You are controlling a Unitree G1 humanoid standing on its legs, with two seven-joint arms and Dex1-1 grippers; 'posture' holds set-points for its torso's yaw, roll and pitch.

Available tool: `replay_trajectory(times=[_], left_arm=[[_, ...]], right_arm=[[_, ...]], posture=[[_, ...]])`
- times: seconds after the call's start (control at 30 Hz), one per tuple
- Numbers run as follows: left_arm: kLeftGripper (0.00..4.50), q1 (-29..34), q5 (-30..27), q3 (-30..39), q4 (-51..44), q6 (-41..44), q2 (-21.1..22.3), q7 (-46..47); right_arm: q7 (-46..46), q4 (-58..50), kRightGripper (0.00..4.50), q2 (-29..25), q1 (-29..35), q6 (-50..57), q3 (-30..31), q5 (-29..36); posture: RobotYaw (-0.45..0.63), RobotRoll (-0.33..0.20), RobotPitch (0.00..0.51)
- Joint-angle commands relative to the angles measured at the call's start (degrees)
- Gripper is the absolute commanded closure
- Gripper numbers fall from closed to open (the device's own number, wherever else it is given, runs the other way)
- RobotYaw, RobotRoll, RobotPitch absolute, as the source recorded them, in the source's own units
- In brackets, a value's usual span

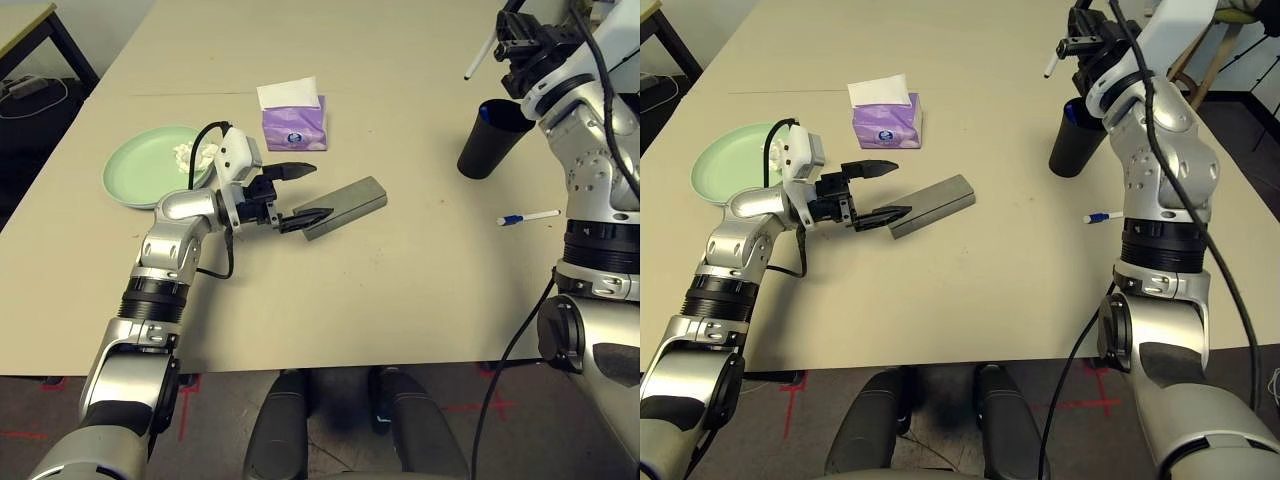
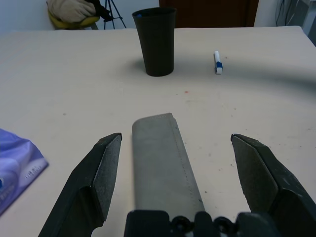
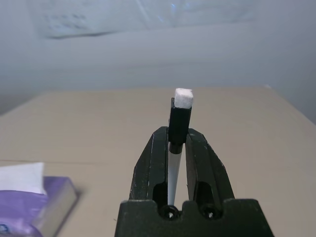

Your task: Organize and tidy the items on the table.

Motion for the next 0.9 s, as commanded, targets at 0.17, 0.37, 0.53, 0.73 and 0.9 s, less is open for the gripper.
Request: replay_trajectory(times=[0.17, 0.37, 0.53, 0.73, 0.9], left_arm=[[0.0, -0.4, -0.5, 1.0, 0.4, 2.5, -1.4, 3.9], [0.0, -0.5, -1.6, 3.0, 0.1, 3.3, -2.8, 6.5], [0.0, 0.1, -1.4, 2.9, 0.0, 2.7, -2.8, 6.5], [0.0, 0.1, -1.9, 3.3, -0.8, 2.7, -2.8, 6.0], [0.0, -0.4, -1.8, 3.3, -0.6, 2.6, -2.7, 5.6]], right_arm=[[-4.1, -1.3, 4.18, 0.1, 2.0, 1.5, -0.1, -2.7], [-5.3, -0.7, 4.18, 0.2, 2.4, 1.0, 0.1, -4.1], [-6.0, -0.1, 4.18, 0.6, 2.9, 0.9, 0.6, -5.7], [-5.9, 0.3, 4.18, 0.8, 2.6, 0.8, 0.7, -6.5], [-6.1, 0.9, 4.18, 0.6, 3.4, 0.7, 1.7, -8.2]], posture=[[0.06, 0.0, 0.148], [0.06, 0.0, 0.146], [0.06, 0.0, 0.146], [0.07, 0.0, 0.144], [0.08, 0.0, 0.145]])
